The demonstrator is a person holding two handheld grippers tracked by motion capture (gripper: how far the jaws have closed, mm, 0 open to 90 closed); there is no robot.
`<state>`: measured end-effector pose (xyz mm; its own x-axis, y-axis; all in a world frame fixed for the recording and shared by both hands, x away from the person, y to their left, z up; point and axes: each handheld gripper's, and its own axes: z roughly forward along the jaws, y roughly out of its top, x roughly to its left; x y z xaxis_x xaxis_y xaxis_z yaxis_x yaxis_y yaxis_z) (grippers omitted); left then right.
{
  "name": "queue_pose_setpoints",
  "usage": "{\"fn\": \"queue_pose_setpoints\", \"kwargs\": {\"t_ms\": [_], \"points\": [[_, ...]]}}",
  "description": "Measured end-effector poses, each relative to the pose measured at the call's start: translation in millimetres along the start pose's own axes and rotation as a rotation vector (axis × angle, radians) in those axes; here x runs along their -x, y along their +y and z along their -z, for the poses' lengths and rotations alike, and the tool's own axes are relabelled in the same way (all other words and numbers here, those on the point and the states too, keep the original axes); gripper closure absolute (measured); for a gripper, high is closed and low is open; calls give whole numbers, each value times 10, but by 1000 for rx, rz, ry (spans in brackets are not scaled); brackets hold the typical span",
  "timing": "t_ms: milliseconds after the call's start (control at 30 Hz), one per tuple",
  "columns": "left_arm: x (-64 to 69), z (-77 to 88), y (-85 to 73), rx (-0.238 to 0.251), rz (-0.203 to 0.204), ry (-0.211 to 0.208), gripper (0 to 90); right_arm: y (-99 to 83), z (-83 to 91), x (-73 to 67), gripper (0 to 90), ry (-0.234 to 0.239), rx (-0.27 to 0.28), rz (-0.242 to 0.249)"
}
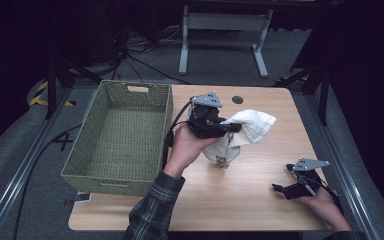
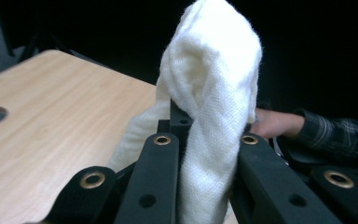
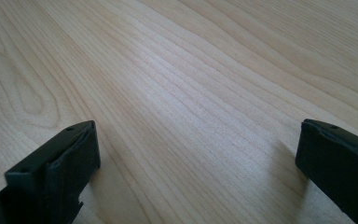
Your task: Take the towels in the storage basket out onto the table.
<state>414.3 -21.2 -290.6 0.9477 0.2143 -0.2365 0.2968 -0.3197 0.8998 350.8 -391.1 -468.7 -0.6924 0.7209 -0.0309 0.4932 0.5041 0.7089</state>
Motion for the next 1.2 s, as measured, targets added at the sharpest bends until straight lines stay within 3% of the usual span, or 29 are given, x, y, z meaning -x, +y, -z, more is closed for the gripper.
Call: {"fn": "queue_pose_setpoints", "kwargs": {"t_ms": [133,300,367,633,767,867,1200], "points": [[30,-153,-106,-29,-7,-22,850,0,-1,2,0,-1,2,3],[83,-334,-283,-30,-24,-47,850,0,-1,2,0,-2,1,3],[72,-396,-342,-43,-12,-54,849,0,0,0,0,0,0,0],[0,-540,-610,-89,-26,-32,848,0,0,0,0,2,0,1],[-55,-620,-742,-150,-50,12,848,0,-1,0,0,3,0,1],[-85,-680,-810,-169,-55,32,846,0,-1,-1,0,3,0,1],[-145,-921,-1007,-242,-46,43,840,-5,6,-6,0,7,-3,2]]}}
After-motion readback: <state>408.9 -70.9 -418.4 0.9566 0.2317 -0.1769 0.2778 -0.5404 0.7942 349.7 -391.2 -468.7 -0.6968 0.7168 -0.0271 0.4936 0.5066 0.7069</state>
